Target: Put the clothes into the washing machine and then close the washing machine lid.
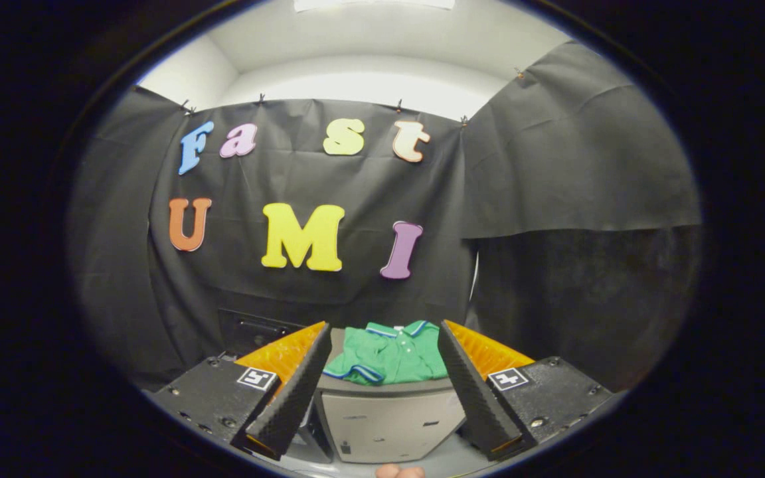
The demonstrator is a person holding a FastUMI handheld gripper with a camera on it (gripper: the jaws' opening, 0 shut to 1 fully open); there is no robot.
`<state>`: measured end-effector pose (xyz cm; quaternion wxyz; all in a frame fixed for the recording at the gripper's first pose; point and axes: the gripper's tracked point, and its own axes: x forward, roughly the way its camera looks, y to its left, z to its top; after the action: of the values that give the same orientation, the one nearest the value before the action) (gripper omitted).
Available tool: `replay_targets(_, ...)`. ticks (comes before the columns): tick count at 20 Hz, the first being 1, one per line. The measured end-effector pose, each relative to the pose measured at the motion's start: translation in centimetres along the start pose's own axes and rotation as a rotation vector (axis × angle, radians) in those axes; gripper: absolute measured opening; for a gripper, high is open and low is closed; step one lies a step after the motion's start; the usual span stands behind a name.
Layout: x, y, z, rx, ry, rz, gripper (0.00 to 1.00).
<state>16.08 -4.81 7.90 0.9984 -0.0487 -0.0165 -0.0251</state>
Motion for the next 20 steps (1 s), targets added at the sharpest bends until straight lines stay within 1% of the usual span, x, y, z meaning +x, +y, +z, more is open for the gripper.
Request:
replay_targets(5, 7.5, -1.9, 0.9, -0.095, -0.005, 0.002, 1.00)
replay_targets(7, 10.2, -2.1, 1.1, -0.111, -0.002, 0.013, 1.00)
replay_targets(12, 16.7, -3.0, -0.2, -0.139, 0.049, 0.056, 1.00)
replay_targets(14, 19.1, -3.6, -1.3, -0.127, 0.083, 0.068, 1.00)
replay_targets(20, 25.2, -4.9, -4.7, -0.115, 0.214, 0.073, 1.00)
